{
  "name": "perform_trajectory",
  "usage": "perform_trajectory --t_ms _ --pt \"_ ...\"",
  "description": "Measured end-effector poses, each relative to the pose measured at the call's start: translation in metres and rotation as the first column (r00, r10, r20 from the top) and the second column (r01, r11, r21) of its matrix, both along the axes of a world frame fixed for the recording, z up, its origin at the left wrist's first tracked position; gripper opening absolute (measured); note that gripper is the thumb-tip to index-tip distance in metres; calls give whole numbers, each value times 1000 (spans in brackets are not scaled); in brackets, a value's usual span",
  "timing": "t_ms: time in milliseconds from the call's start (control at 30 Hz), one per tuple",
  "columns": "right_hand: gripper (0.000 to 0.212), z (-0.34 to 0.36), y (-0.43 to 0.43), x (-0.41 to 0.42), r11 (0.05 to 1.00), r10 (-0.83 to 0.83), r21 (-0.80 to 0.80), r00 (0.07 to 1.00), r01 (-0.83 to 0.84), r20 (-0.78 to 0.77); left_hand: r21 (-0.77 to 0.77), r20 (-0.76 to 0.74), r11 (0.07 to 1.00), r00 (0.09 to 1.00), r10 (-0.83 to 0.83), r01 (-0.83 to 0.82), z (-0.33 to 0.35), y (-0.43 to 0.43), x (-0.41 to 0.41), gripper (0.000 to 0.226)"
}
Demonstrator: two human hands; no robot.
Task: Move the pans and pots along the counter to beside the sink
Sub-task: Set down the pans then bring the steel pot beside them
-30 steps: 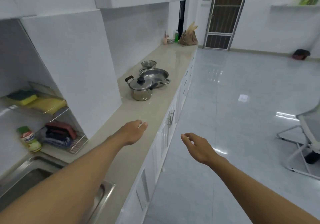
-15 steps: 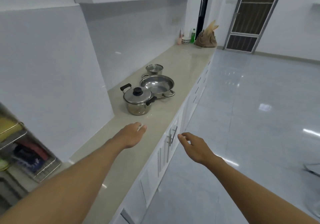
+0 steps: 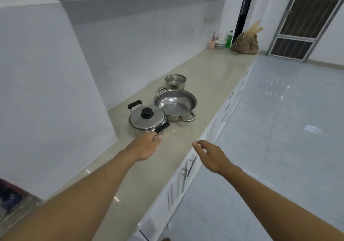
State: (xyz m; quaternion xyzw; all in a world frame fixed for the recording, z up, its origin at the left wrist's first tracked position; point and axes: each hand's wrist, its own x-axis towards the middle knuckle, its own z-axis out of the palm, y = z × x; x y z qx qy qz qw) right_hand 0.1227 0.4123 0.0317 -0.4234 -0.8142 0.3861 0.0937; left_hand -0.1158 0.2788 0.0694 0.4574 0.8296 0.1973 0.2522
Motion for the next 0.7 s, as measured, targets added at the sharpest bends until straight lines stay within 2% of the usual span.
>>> perform_trajectory --t_ms 300,500,700 --pt "66 2 98 -50 998 -67 24 998 66 13 71 -15 997 1000 1 1 7 126 -66 39" --pt "67 -9 151 -81 997 -78 23 997 77 23 23 -48 998 997 -53 54 -2 176 -94 48" --pt "61 -28 218 -118 999 -42 14 999 41 26 48 -48 999 999 -6 8 -19 237 -120 51"
